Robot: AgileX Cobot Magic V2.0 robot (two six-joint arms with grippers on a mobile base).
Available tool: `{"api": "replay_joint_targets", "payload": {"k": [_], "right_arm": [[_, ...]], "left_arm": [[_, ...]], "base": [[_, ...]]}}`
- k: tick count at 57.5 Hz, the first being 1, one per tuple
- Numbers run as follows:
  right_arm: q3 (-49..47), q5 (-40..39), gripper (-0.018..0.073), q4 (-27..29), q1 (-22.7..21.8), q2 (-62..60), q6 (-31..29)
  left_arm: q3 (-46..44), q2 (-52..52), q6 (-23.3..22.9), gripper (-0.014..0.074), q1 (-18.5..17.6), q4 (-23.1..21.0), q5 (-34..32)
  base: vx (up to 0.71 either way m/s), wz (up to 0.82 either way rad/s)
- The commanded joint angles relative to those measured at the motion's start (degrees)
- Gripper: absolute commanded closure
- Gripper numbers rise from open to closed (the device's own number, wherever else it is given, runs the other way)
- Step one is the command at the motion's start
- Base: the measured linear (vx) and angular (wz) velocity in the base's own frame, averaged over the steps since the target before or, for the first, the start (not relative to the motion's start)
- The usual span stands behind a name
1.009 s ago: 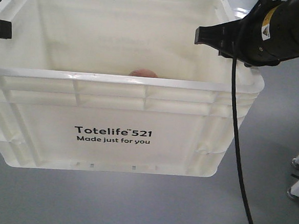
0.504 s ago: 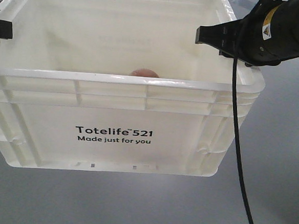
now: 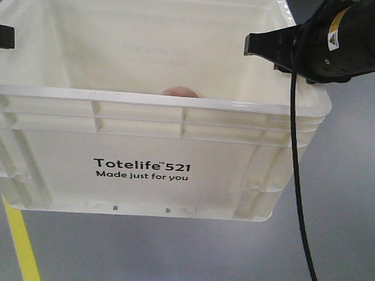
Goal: Place moving items into box and shelve
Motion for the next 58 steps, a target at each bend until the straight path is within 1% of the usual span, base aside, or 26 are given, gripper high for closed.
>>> {"api": "replay_joint_targets", "payload": {"k": [1,24,58], "right_arm": [[-2.64,-6.25,0.0432,-5.76,-0.05,-2.24,-0.21],[-2.64,-6.25,0.0432,-5.76,-0.05,-2.24,-0.21],[-2.64,-6.25,0.0432,-5.76,-0.05,-2.24,-0.21]], "left_arm": [[-2.54,-1.83,1.71,0.0467,-0.51,-0.91,-8.43],[-2.54,-1.83,1.71,0.0467,-0.51,-0.91,-8.43],[-2.54,-1.83,1.71,0.0467,-0.51,-0.91,-8.43]], "base": [[-0.15,0.57],[-0.12,0.47],[-0.08,0.30]]}}
